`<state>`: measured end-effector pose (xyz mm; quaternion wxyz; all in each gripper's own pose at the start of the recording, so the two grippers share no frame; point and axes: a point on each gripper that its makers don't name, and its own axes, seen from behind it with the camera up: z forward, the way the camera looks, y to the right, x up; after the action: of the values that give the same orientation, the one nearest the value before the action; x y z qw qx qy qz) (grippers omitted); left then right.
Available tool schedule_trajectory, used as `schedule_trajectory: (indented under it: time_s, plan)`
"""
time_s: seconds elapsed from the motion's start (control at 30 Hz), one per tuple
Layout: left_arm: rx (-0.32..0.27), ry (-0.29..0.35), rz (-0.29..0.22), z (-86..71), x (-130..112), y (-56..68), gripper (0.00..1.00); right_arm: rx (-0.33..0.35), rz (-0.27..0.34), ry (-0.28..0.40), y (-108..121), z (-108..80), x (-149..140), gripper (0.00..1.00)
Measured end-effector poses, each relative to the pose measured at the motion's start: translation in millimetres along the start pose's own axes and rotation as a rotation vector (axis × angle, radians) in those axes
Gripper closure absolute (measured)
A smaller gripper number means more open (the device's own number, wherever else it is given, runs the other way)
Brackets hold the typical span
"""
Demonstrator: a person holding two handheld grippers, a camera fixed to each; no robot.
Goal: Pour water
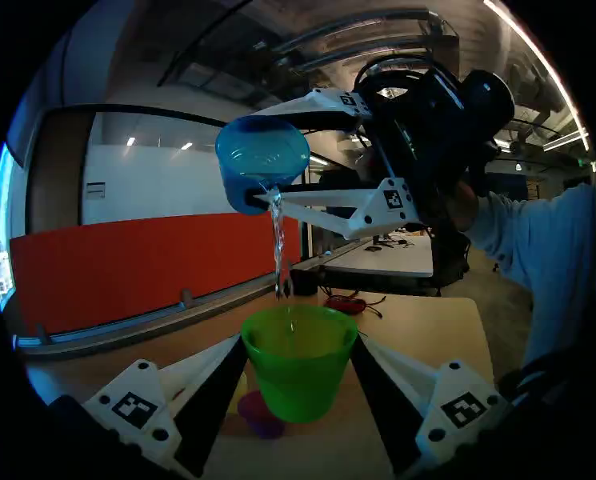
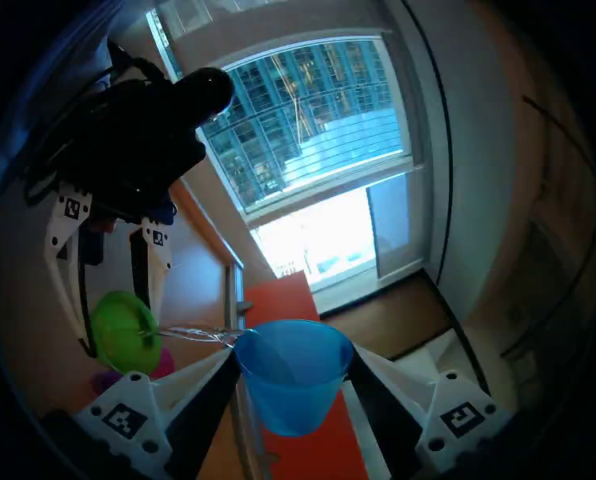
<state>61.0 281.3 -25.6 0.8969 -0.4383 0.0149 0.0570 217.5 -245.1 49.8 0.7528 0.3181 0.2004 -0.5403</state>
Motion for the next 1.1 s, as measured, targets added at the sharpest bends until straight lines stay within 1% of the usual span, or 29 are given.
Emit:
schedule_trajectory:
  time_s: [0.7,1.1]
  plan:
    - [-0.003,-0.001,0.004,-1.7,4,3.4,0.13,-0.031,-0.116,-0.005,14,0.1,6,0.08]
    - [0.0,0.003,-0.003,-1.5,5,0.7,0.13,-0.049,-0.179,-0.013,24,-1.8,9,0.08]
